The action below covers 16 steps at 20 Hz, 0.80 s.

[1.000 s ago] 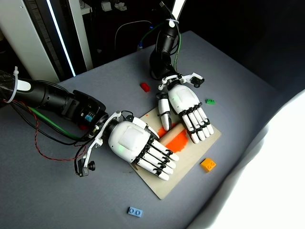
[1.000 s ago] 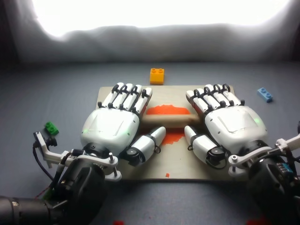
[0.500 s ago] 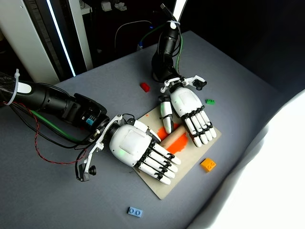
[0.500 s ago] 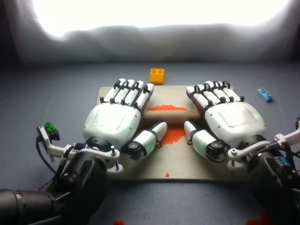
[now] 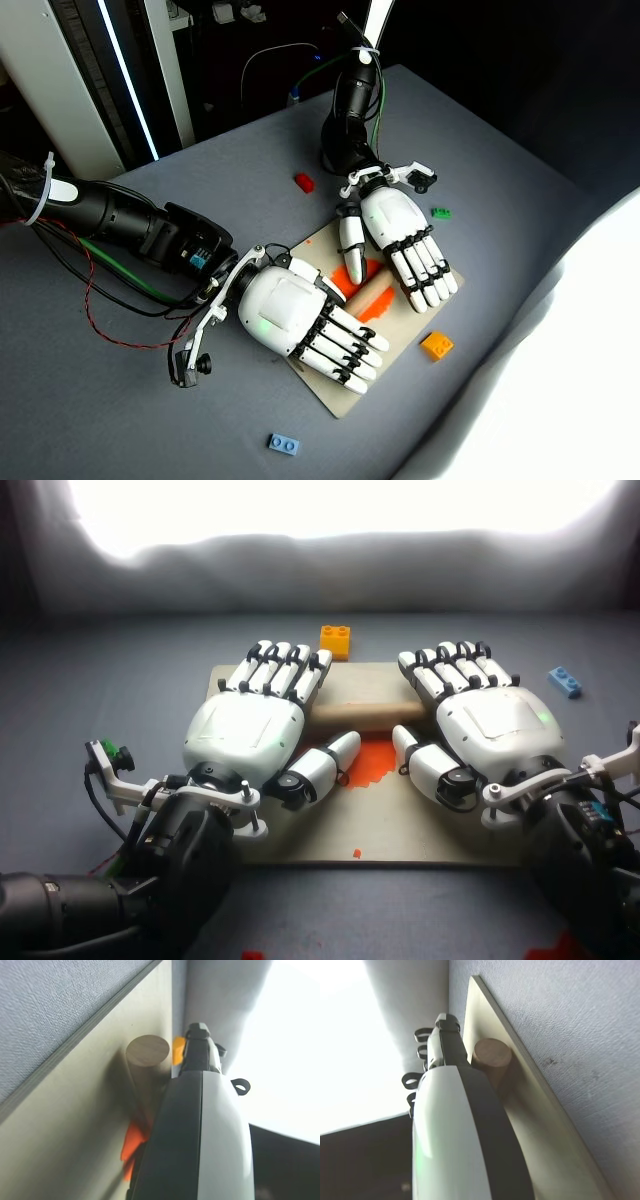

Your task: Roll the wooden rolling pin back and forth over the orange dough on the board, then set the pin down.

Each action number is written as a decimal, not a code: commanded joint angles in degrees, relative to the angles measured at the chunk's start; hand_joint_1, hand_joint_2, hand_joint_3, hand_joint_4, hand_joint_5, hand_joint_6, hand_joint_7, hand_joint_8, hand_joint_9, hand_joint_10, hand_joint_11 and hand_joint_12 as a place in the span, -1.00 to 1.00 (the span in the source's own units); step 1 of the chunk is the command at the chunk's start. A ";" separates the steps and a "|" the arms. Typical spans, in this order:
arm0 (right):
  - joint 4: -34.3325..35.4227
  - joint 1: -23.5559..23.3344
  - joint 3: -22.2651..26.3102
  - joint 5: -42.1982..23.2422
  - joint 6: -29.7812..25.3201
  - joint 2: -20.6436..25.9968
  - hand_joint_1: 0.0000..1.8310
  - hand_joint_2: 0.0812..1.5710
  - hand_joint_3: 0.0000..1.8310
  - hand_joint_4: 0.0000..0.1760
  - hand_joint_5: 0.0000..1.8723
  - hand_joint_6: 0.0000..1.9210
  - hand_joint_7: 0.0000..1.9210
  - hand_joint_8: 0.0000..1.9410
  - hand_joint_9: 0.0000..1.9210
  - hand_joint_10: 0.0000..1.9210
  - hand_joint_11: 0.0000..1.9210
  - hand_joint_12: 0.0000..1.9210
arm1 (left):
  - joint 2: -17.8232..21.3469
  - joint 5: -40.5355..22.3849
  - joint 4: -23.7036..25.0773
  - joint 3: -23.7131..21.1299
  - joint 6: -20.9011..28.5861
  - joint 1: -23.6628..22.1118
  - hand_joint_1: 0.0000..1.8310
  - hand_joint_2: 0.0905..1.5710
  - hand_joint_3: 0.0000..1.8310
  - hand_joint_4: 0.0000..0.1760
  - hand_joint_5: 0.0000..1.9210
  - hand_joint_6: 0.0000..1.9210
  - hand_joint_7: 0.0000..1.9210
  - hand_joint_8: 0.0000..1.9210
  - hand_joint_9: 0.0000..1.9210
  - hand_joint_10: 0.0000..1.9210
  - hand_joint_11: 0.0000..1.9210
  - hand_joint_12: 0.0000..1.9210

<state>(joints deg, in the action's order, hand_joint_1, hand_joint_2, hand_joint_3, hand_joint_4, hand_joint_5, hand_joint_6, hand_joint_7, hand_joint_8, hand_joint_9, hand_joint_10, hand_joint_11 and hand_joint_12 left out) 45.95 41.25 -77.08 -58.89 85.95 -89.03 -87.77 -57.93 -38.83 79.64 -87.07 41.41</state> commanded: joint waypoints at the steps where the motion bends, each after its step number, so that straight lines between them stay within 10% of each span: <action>1: -2.79 -0.71 -0.27 -4.79 -0.18 -0.01 -1.00 1.00 -0.86 -1.00 -0.91 -1.00 -0.92 -1.00 -0.98 -1.00 -1.00 -0.92 | -0.04 -4.10 1.28 0.84 -1.00 -0.33 -1.00 0.90 -1.00 -1.00 -1.00 -1.00 -0.99 -1.00 -1.00 -1.00 -1.00 -1.00; 16: -1.21 -2.55 -3.35 -2.87 -3.34 -1.26 -1.00 1.00 -0.85 -1.00 -0.84 -0.99 -0.86 -1.00 -0.92 -0.99 -1.00 -0.72 | -1.28 -1.72 1.29 3.75 -0.72 -1.43 -1.00 0.90 -1.00 -1.00 -0.92 -0.98 -0.90 -0.98 -0.94 -0.98 -0.99 -0.99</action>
<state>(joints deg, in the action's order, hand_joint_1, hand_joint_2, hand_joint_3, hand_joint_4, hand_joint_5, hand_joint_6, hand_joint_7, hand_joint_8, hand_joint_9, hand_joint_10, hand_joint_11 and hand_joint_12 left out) 47.83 39.42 -80.29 -56.36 82.72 -90.50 -89.17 -55.68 -38.48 82.85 -86.41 40.10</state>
